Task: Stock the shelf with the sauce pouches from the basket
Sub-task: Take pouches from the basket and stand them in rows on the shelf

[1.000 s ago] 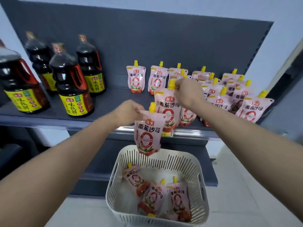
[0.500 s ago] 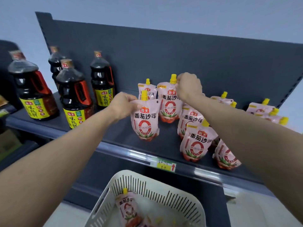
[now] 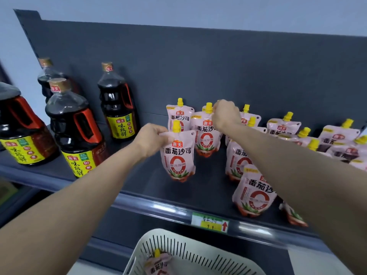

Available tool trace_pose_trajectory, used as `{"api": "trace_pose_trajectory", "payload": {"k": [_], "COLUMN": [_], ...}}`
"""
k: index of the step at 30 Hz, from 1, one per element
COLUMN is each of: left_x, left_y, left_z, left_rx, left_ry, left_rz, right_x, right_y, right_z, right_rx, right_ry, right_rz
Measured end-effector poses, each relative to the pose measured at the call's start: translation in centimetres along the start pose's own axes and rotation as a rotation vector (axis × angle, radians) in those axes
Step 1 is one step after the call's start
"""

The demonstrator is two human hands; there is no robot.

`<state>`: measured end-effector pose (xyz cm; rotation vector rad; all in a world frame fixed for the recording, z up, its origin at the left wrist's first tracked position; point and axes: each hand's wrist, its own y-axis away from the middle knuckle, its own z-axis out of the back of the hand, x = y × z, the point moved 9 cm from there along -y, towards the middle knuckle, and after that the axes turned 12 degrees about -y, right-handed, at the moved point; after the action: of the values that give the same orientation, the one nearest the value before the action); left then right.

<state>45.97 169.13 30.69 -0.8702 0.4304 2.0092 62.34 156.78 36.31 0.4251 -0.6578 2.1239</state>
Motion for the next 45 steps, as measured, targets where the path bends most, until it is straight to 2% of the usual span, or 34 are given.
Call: {"api": "trace_pose_trajectory", "payload": {"k": [12, 26, 30, 37, 45], "left_x": [0.3, -1.8, -1.7, -2.4, -4.0], "left_y": [-3.6, -4.9, -4.9, -5.0, -5.6], "left_z": [-2.0, -6.3, -6.8, -7.3, -8.3], "left_rx": [0.116, 0.196, 0.201, 0.204, 0.246], "left_ry": [0.084, 0.121, 0.129, 0.115, 0.028], "left_rz": [-0.008, 0.009, 0.012, -0.015, -0.026], "right_x": [-3.3, -4.3, -4.0, -3.1, -3.8], "right_y": [-2.5, -3.8, -3.2, -2.6, -3.2], "right_z": [-2.9, -3.2, -3.9, -3.5, -3.3], "right_rx": [0.165, 0.246, 0.330, 0.332, 0.342], "right_ry": [0.051, 0.073, 0.216, 0.335, 0.235], "right_rz": [-0.156, -0.118, -0.067, 0.014, -0.007]}}
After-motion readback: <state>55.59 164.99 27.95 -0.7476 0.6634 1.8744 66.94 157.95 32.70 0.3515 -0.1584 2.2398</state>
